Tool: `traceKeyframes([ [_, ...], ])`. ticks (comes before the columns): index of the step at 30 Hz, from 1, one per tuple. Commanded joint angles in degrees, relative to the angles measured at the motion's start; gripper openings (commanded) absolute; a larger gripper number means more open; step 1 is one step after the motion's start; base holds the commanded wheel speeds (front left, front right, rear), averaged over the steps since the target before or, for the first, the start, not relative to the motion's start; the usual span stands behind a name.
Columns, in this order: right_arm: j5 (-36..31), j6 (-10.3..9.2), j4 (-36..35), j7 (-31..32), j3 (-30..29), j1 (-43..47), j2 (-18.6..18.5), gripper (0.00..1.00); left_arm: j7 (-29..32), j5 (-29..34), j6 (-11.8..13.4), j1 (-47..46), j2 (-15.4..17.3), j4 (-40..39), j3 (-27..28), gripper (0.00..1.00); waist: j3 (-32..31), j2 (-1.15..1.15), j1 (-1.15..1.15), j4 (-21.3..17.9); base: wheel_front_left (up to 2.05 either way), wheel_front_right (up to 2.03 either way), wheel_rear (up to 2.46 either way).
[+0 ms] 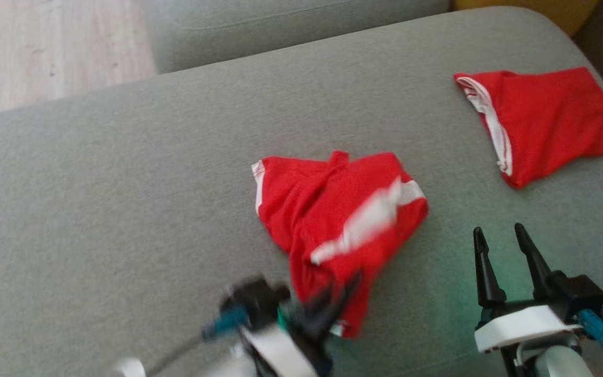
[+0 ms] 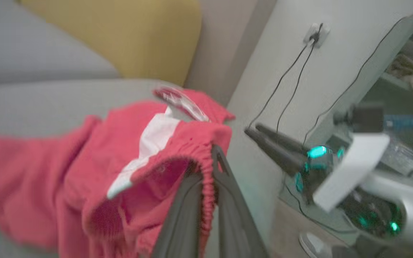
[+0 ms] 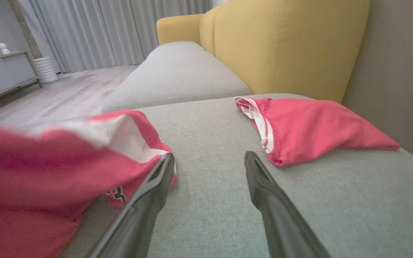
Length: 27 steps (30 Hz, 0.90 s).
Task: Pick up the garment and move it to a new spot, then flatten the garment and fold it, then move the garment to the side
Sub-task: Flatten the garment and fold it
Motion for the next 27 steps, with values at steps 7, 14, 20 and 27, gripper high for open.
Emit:
traceKeyframes([
  [7,-0.5,0.39,-1.7,-0.6,0.9,-1.4,-0.3,1.0,-4.6,-3.7,-0.3,0.3,2.8,2.6,-9.2,0.0,0.4,0.0,0.0,3.8,0.0,0.0,0.0],
  [14,-0.9,0.39,-1.2,-0.6,1.3,-1.4,-0.3,1.0,-7.7,-9.0,-0.3,1.3,2.5,8.1,-11.8,0.69,0.1,0.0,0.0,5.7,0.0,0.0,0.0],
  [20,-1.1,0.39,-1.0,-0.6,1.3,-1.0,-0.3,1.0,-8.4,-12.4,-0.3,2.2,3.1,8.3,-10.1,1.0,-0.7,0.0,0.0,5.8,0.0,0.0,0.0],
  [27,-1.0,0.39,-1.2,-0.6,1.5,-0.9,-0.3,1.0,-7.6,-21.7,-0.3,3.1,6.1,5.4,-5.2,1.0,-0.8,0.0,0.0,5.0,0.0,0.0,0.0],
])
